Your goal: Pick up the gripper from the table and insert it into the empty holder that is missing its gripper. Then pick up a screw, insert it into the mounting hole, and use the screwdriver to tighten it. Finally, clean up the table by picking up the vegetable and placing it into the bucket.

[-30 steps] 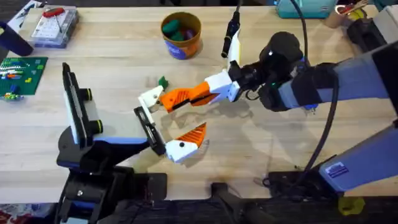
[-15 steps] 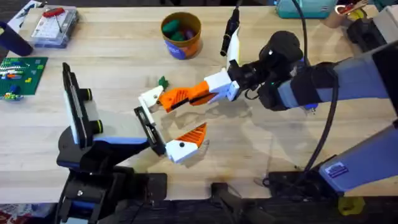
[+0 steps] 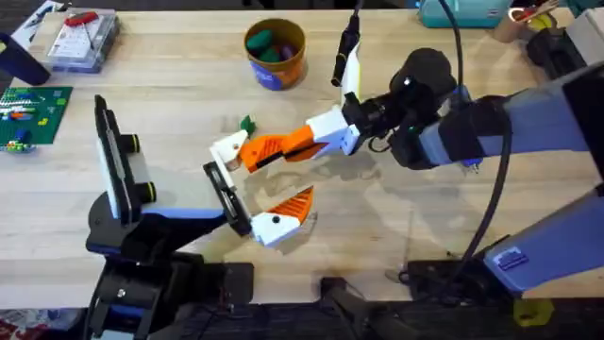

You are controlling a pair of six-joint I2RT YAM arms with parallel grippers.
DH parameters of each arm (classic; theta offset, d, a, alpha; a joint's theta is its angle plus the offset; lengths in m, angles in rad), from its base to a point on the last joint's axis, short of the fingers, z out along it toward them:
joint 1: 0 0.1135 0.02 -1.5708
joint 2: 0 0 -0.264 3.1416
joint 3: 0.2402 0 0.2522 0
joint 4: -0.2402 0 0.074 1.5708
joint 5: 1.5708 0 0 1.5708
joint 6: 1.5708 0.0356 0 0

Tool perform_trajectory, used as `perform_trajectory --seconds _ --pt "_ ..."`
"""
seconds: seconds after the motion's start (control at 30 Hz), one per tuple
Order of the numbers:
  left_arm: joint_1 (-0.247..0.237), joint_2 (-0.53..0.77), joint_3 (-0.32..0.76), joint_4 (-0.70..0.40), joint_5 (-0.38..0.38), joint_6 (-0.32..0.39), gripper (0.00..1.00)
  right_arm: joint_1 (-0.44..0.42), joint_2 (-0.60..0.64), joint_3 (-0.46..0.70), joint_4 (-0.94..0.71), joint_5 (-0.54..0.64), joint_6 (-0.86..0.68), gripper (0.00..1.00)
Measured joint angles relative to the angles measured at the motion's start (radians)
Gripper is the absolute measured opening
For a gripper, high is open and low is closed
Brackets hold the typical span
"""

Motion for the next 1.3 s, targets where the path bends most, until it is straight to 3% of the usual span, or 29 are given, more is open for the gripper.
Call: perform_trajectory --seconds 0.57,1.3 --pt "0.000 0.000 0.000 0.000 -0.003 -0.003 0.986 0.018 0.000 0.011 -0.082 0.029 -0.070 0.016" --pt "0.000 0.000 0.000 0.001 -0.008 -0.007 0.987 0.043 0.000 0.146 -0.431 0.029 -0.233 0.016"
